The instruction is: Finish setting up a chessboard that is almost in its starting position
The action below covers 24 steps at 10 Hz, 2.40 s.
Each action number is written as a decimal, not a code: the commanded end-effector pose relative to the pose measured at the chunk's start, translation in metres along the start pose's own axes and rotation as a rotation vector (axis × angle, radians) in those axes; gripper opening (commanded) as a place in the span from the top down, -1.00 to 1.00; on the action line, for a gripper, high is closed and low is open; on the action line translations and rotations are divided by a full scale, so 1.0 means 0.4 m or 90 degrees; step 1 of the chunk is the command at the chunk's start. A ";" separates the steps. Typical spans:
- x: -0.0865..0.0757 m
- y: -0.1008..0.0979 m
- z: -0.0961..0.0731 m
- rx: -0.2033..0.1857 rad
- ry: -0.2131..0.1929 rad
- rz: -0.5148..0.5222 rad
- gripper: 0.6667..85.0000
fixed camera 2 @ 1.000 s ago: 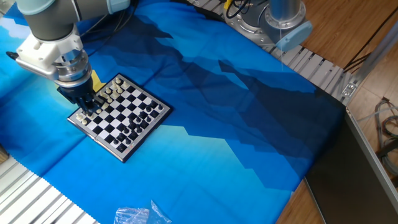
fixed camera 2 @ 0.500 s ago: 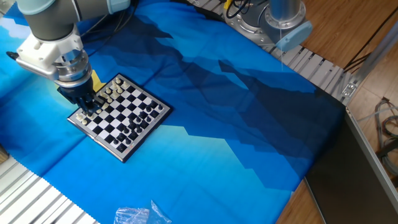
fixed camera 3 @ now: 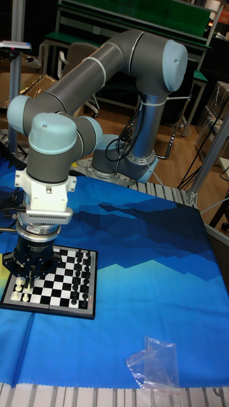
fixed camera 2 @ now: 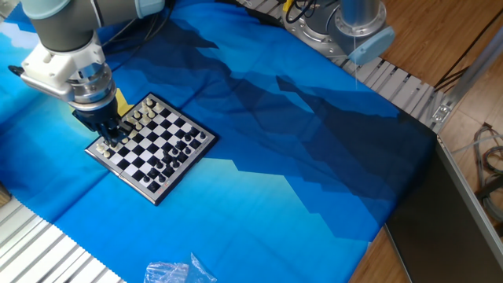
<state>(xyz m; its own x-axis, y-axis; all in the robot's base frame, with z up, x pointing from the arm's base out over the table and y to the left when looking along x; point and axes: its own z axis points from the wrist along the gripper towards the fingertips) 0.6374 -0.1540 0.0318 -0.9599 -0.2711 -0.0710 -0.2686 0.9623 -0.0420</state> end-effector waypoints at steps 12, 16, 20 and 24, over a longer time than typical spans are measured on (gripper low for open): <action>0.000 0.009 0.005 -0.010 -0.006 0.007 0.99; 0.001 0.021 0.006 -0.024 -0.005 0.006 0.88; 0.012 0.016 -0.002 -0.038 0.004 -0.011 0.67; 0.003 0.016 0.006 -0.030 -0.001 -0.013 0.67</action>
<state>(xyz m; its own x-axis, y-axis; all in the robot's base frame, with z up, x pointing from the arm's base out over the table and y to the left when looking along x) 0.6324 -0.1492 0.0286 -0.9538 -0.2936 -0.0631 -0.2942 0.9558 -0.0010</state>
